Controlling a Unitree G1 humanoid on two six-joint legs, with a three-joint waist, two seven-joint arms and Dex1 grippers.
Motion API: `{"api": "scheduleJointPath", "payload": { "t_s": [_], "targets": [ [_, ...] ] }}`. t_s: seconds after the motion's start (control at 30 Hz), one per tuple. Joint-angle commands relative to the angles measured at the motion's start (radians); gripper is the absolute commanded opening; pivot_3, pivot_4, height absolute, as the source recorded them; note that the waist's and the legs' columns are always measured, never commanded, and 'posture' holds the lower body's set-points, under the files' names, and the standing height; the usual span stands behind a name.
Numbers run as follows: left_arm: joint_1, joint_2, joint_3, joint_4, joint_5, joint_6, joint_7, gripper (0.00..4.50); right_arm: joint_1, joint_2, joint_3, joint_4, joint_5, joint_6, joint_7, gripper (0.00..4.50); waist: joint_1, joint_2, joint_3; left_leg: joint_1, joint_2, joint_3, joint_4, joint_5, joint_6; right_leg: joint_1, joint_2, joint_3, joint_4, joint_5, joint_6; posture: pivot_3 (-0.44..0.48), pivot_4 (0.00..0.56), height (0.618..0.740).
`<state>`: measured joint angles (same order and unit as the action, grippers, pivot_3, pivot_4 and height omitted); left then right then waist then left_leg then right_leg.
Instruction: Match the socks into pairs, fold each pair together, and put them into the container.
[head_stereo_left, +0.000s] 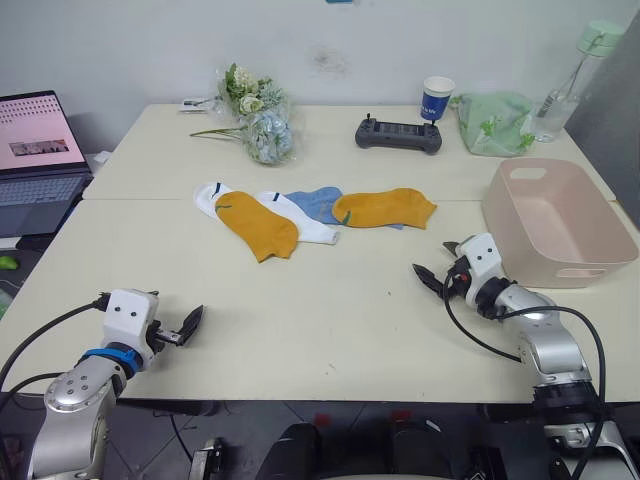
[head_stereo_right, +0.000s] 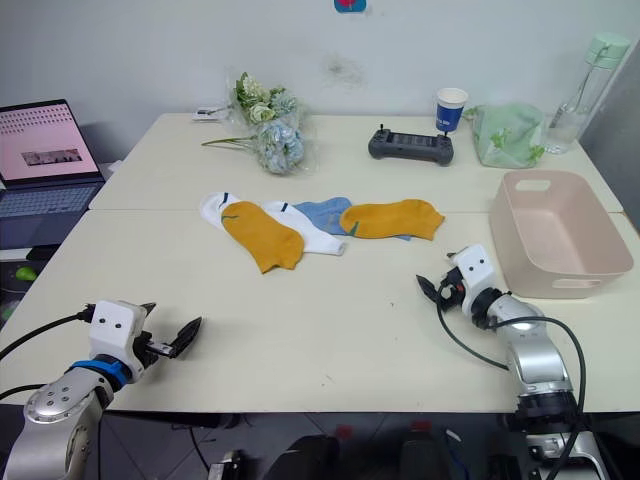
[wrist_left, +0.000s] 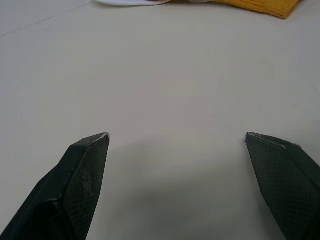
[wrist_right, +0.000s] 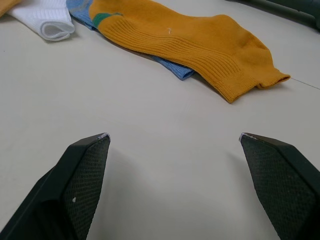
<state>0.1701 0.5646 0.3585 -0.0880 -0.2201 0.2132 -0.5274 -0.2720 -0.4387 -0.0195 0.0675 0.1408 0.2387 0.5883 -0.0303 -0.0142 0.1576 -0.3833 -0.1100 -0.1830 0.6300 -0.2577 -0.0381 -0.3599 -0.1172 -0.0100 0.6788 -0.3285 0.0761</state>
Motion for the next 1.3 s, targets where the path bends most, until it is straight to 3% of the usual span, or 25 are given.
{"api": "scheduleJointPath", "payload": {
  "t_s": [0.03, 0.93, 1.1, 1.3],
  "targets": [
    [0.01, 0.022, 0.007, -0.035, -0.003, -0.012, -0.016, 4.5, -0.005, -0.003, -0.009, -0.012, 0.007, -0.025, 0.004, 4.46, 0.0, 0.0, 0.0, 0.0, 0.0, 0.0, 0.0, 0.0, 0.0, 0.0, 0.0, 0.0, 0.0, 0.0, 0.0, 0.0, 0.15, 0.74],
    [-0.033, 0.018, 0.0, -0.025, -0.003, -0.023, -0.024, 4.5, 0.005, -0.009, -0.018, -0.033, 0.001, -0.033, -0.006, 4.46, 0.0, 0.0, 0.0, 0.0, 0.0, 0.0, 0.0, 0.0, 0.0, 0.0, 0.0, 0.0, 0.0, 0.0, 0.0, 0.0, 0.15, 0.74],
    [-0.045, 0.013, -0.038, -0.079, -0.037, 0.01, -0.072, 4.5, -0.005, -0.029, 0.019, -0.053, 0.019, -0.072, 0.086, 4.46, 0.0, 0.0, 0.0, 0.0, 0.0, 0.0, 0.0, 0.0, 0.0, 0.0, 0.0, 0.0, 0.0, 0.0, 0.0, 0.0, 0.15, 0.74],
    [-0.131, -0.008, -0.148, -0.136, -0.048, 0.036, -0.103, 4.5, -0.07, -0.026, 0.077, -0.173, 0.085, 0.03, 0.185, 4.46, -0.001, 0.0, 0.0, 0.0, 0.0, 0.0, 0.0, 0.0, 0.0, 0.0, 0.0, 0.0, 0.001, 0.0, 0.0, 0.0, 0.15, 0.74]
  ]
}}
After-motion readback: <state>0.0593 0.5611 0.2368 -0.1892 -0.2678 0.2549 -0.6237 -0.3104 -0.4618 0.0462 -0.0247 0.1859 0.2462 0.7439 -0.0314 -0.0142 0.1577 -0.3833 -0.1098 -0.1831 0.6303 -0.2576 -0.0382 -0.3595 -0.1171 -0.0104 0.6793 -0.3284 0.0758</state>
